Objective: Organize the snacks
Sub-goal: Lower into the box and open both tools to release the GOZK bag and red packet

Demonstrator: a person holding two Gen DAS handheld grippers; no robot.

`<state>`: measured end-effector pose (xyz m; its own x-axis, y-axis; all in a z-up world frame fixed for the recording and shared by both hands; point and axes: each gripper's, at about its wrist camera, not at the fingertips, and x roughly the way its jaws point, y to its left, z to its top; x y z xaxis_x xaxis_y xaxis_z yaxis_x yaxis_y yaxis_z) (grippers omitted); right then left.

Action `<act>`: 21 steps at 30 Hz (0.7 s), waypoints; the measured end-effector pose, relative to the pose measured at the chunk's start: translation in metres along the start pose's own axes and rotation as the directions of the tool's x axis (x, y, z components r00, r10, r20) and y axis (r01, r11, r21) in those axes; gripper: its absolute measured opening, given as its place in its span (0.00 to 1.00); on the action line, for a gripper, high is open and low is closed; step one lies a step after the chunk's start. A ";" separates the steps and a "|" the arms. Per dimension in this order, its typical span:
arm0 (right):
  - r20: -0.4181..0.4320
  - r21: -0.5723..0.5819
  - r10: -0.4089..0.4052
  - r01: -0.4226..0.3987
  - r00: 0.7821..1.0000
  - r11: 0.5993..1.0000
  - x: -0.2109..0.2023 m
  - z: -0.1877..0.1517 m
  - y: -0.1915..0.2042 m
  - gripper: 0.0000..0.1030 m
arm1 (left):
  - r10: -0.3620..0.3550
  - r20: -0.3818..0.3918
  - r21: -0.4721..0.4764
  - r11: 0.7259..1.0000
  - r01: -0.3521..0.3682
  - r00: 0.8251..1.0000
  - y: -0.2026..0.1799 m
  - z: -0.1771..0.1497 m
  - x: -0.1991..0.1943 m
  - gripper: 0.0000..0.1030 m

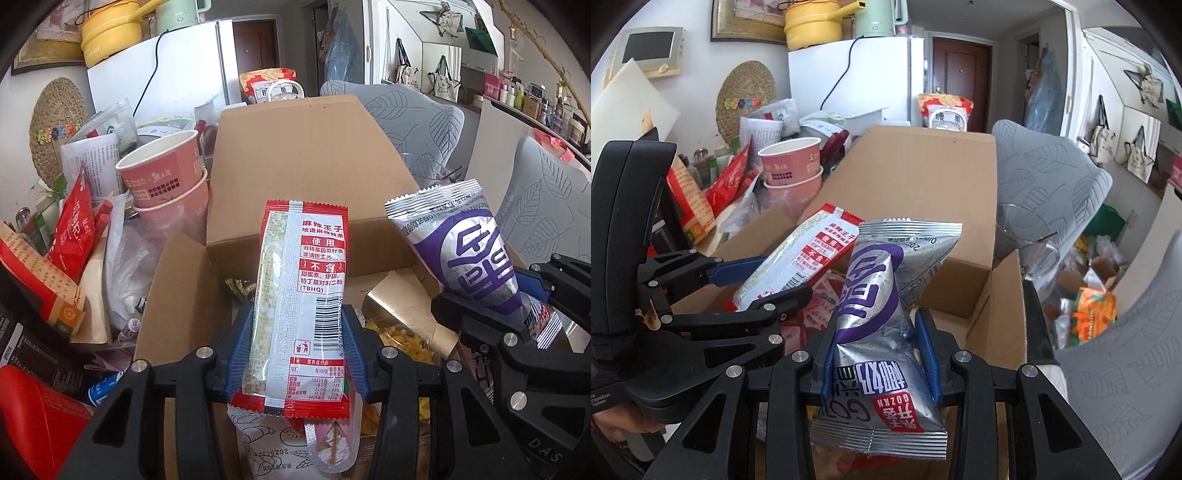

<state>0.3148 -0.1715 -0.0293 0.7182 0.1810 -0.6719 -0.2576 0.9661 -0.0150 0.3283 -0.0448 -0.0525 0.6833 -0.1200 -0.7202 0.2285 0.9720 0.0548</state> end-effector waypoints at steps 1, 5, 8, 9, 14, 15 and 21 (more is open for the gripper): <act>-0.007 0.000 -0.006 0.006 1.000 1.000 0.002 -0.001 0.000 0.36 | 0.003 -0.013 0.008 1.000 -0.003 1.000 -0.002 -0.001 0.002 0.45; -0.042 0.010 -0.012 0.012 0.999 1.000 0.011 -0.003 -0.004 0.36 | 0.002 -0.049 0.016 1.000 -0.002 0.999 -0.004 -0.004 0.011 0.45; -0.072 0.013 -0.016 0.017 0.997 1.000 0.018 -0.006 -0.005 0.36 | 0.006 -0.085 0.019 1.000 -0.004 0.996 -0.004 -0.006 0.018 0.45; -0.080 0.015 -0.017 0.018 0.997 1.000 0.019 -0.006 -0.005 0.36 | 0.001 -0.094 0.018 1.000 0.000 0.996 -0.004 -0.006 0.019 0.45; -0.126 0.013 -0.028 0.029 0.992 0.999 0.030 -0.011 -0.006 0.36 | -0.014 -0.148 0.013 1.000 0.016 0.989 -0.002 -0.008 0.028 0.46; -0.132 0.011 -0.031 0.033 0.991 0.999 0.031 -0.011 -0.006 0.36 | -0.019 -0.159 0.009 1.000 0.020 0.987 -0.001 -0.008 0.029 0.46; -0.165 -0.010 -0.046 0.045 0.985 0.999 0.038 -0.014 -0.004 0.36 | -0.047 -0.213 -0.010 0.999 0.046 0.976 0.002 -0.010 0.038 0.47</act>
<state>0.3341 -0.1715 -0.0650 0.6130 0.1032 -0.7833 -0.2311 0.9715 -0.0529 0.3479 -0.0458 -0.0871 0.5085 -0.1199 -0.8527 0.2530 0.9673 0.0149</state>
